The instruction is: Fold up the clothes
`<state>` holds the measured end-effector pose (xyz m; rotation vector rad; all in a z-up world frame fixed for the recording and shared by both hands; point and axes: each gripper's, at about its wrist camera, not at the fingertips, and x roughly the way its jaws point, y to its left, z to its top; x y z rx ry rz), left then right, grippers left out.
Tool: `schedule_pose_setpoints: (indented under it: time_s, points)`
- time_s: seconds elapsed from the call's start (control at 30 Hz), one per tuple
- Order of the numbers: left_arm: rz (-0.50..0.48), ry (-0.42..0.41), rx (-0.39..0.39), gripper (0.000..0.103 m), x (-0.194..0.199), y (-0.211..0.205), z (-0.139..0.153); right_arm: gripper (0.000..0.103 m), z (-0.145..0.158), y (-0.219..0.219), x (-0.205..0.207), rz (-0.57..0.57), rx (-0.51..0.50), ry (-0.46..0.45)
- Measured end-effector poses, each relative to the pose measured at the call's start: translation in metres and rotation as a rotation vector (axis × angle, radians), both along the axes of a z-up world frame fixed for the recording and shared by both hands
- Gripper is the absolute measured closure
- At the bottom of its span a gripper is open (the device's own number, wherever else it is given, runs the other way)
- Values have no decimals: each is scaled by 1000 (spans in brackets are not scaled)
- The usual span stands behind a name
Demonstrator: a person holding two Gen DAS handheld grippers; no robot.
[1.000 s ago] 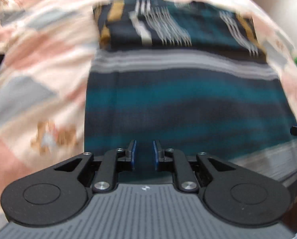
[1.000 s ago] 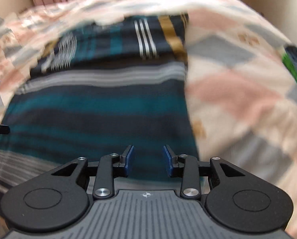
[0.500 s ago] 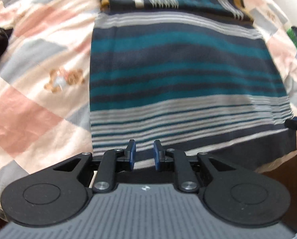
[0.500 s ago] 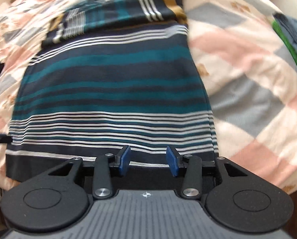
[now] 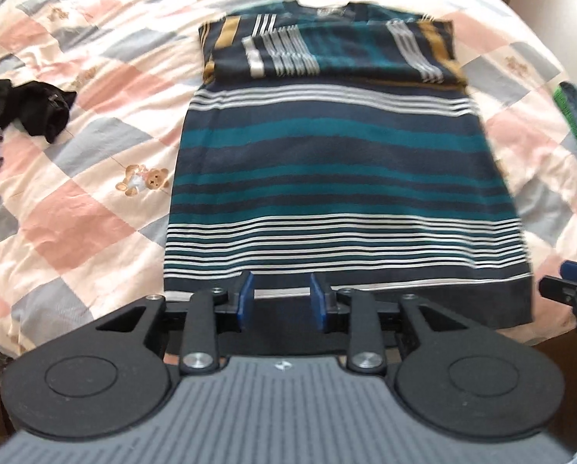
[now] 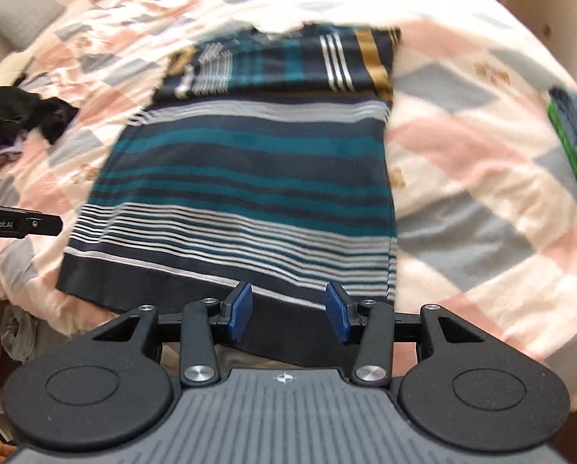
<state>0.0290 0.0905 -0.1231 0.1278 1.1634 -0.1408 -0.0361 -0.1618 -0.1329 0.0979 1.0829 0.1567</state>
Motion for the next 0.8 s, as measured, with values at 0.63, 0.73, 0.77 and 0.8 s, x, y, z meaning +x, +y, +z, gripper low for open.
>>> schedule_pose_setpoints:
  time_s: [0.63, 0.73, 0.77, 0.8]
  points:
    - [81, -144, 3, 73, -78, -23, 67, 51, 55, -10, -51, 125, 9, -159]
    - [82, -147, 4, 72, -84, -26, 68, 51, 56, -14, -54, 127, 13, -161]
    - [81, -148, 3, 72, -86, -26, 68, 51, 56, -15, -55, 128, 15, -160]
    - [80, -149, 2, 72, -88, -26, 68, 51, 56, -16, -56, 128, 18, -159]
